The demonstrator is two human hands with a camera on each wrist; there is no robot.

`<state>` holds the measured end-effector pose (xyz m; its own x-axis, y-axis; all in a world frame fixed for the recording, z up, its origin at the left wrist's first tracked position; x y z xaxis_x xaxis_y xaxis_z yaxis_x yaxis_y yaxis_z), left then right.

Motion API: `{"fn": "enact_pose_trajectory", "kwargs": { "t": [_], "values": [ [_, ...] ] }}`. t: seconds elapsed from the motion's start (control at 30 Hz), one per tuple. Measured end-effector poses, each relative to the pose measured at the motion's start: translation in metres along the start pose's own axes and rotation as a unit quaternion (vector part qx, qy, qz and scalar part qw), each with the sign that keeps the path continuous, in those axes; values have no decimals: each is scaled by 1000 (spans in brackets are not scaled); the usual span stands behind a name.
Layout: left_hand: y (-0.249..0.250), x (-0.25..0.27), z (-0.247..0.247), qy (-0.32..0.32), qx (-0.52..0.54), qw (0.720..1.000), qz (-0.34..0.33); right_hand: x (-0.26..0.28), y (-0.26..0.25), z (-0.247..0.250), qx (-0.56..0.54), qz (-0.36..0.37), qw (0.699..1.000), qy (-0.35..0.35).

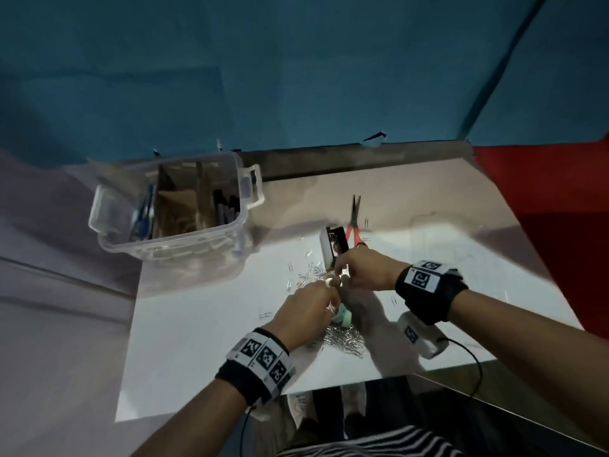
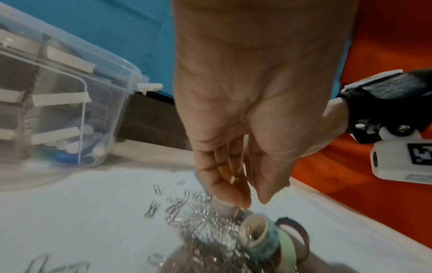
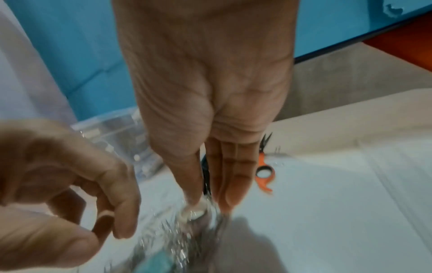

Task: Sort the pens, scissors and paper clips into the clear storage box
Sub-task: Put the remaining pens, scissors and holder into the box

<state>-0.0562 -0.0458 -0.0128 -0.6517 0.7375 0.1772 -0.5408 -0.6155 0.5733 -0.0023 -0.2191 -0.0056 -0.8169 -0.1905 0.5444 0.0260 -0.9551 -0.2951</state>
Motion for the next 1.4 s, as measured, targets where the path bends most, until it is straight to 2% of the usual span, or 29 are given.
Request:
{"fn": "enact_pose_trajectory", "kwargs": {
  "t": [0.07, 0.2, 0.43, 0.57, 0.7, 0.87, 1.0, 1.13, 1.33, 1.4],
  "values": [
    [-1, 0, -12, 9, -12, 1000, 25, -5, 2, -15, -32, 6, 999, 16],
    [0, 1, -30, 43, 6, 997, 62, -14, 0, -27, -70, -30, 996, 37],
    [-3, 0, -43, 106, 15, 989, 98, -14, -2, -27, -31, -17, 999, 21],
    [-9, 3, -35, 135, 34, 986, 96, -14, -2, -30, -17, 15, 1000, 22],
    [-20, 11, -27, 177, 86, 976, 90, -18, -2, -34, 18, 14, 1000, 15],
    [-16, 16, -16, 203, 123, 968, 77, -8, -1, -20, -21, 36, 999, 29],
    [-6, 15, -13, 186, 149, 969, 58, 9, 9, 4, 1, 66, 997, 28],
    [4, 9, -16, 145, 136, 980, -5, 20, 23, 11, 33, 22, 999, 15],
    [2, 4, -22, 66, 87, 994, -30, 36, 34, 5, -59, -15, 997, -43],
    [2, 3, -26, 45, 56, 997, -40, 40, 35, -2, -57, -14, 996, -72]
  ]
}}
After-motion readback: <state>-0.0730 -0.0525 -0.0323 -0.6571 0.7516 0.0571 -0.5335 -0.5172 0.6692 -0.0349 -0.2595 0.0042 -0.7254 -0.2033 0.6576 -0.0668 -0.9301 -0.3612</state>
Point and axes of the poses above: each hand's wrist, its own x-axis away from the middle knuckle, its own z-axis out of the back of the hand, y = z × x, the point moved 1 cm from there along -x, towards the middle knuckle, and after that the axes turned 15 degrees about -z, right-handed, at the moved point
